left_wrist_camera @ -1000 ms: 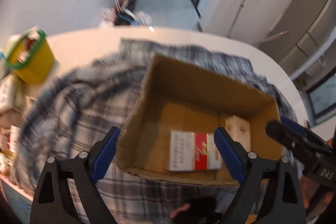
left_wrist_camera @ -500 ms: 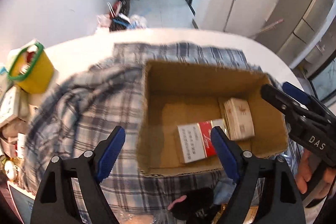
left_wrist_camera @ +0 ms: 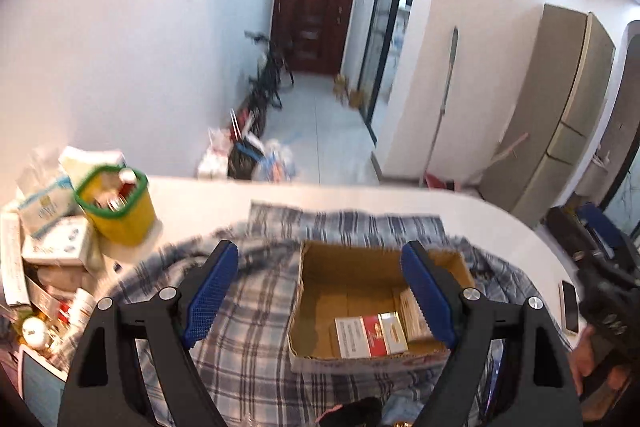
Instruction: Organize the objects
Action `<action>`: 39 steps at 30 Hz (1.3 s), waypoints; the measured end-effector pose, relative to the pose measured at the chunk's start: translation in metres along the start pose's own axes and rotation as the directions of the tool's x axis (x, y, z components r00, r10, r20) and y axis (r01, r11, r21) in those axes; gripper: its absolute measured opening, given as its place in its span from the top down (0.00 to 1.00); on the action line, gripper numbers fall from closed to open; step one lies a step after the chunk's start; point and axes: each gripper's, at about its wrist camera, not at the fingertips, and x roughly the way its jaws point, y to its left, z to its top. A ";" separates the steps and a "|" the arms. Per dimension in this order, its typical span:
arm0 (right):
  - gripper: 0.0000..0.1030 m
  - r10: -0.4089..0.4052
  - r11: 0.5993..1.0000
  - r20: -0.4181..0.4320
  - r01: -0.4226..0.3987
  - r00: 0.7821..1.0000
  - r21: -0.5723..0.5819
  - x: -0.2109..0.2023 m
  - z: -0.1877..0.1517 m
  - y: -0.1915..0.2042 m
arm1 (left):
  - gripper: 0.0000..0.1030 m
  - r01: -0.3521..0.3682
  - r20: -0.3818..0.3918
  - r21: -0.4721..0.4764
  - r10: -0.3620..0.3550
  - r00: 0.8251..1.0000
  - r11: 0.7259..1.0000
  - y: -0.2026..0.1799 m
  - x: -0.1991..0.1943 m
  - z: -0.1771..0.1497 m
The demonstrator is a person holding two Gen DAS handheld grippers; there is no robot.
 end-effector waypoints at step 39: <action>0.00 0.068 0.970 0.432 0.041 0.899 -0.239 -0.186 0.007 0.030 | 0.00 -0.154 0.704 0.077 0.056 0.708 0.985 -0.029 -0.258 -0.055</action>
